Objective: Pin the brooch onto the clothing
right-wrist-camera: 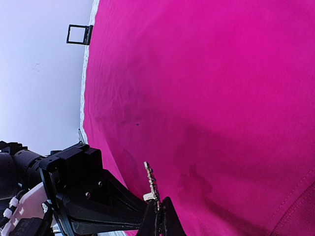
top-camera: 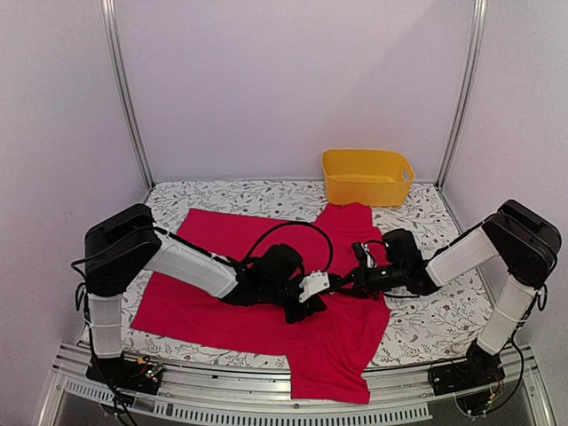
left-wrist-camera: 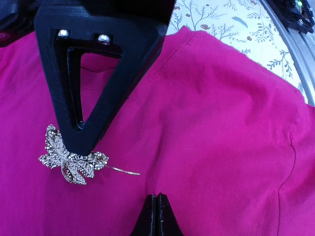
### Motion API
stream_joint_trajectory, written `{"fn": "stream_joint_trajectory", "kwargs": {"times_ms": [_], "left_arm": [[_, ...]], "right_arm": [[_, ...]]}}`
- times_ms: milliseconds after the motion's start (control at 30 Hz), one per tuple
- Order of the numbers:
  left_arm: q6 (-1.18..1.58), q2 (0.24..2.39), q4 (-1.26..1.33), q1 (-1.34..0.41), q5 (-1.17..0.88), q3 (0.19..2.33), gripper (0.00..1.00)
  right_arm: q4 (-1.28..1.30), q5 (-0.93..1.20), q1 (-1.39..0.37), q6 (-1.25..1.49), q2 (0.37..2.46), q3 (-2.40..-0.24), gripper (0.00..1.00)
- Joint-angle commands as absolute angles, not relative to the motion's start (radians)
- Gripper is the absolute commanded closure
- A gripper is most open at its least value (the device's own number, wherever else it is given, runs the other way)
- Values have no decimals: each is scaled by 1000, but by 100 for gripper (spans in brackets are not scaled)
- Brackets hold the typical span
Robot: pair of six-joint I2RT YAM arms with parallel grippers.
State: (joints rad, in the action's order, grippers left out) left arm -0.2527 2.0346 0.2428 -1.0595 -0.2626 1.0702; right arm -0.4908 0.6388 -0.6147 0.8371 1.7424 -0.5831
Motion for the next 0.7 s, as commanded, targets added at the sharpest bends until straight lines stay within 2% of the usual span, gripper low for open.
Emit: {"fn": "stream_joint_trajectory", "kwargs": {"times_ms": [0, 567, 667], "left_arm": [[-247, 2006, 276, -1051, -277, 1062, 100], [-276, 2012, 264, -1050, -248, 1064, 100], [-279, 2010, 251, -1050, -253, 1065, 84]], "right_arm": [[-562, 654, -634, 880, 1791, -577, 100], [-461, 645, -640, 862, 1760, -612, 100], [-354, 605, -640, 802, 1737, -651, 100]]}}
